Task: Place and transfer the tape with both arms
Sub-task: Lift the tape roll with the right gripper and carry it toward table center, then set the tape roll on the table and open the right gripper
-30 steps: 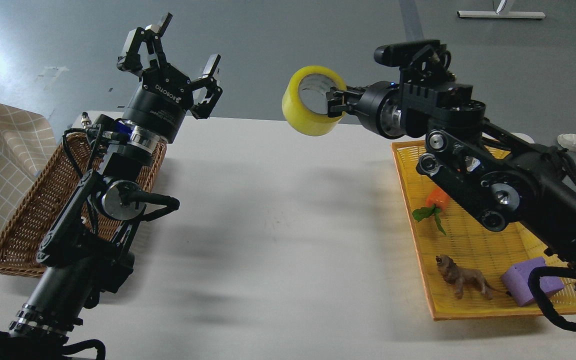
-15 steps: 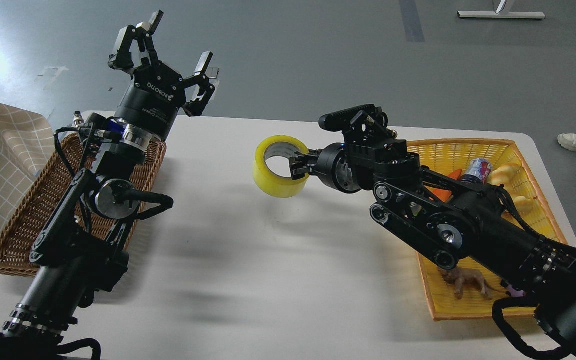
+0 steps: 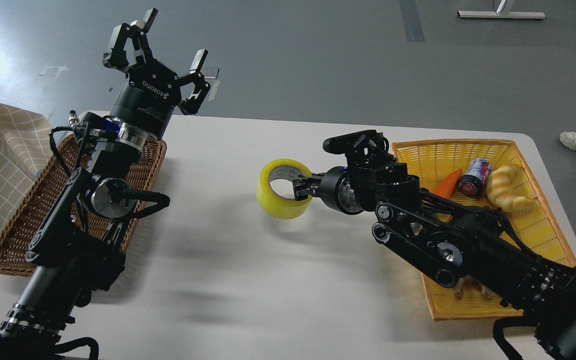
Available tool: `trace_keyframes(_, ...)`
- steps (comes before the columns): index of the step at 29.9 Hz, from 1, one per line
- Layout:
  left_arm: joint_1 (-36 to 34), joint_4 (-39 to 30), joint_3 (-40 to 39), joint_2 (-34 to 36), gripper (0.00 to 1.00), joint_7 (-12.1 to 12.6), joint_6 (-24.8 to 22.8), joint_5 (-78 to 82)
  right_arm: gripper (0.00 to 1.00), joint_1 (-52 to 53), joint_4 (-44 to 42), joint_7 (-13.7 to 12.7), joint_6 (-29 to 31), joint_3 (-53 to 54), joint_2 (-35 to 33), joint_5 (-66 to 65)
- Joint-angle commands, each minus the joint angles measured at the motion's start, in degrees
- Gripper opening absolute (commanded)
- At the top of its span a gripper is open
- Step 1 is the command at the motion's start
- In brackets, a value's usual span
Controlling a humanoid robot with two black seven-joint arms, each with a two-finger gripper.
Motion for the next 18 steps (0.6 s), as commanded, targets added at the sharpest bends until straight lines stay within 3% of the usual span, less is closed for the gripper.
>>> trace_keyframes(1,0.08,0.00,-0.07,0.08,0.98,-0.01,0.00,0.00,0.00,-1.14,0.60,0.01,0.00,-0.10,0.00,-0.05)
trace_keyframes(18,0.26,0.09,-0.07,0.08,0.98,0.08,0.00,0.00,0.00,-2.45,1.40,-0.08,0.00,-0.19,0.00,-0.05)
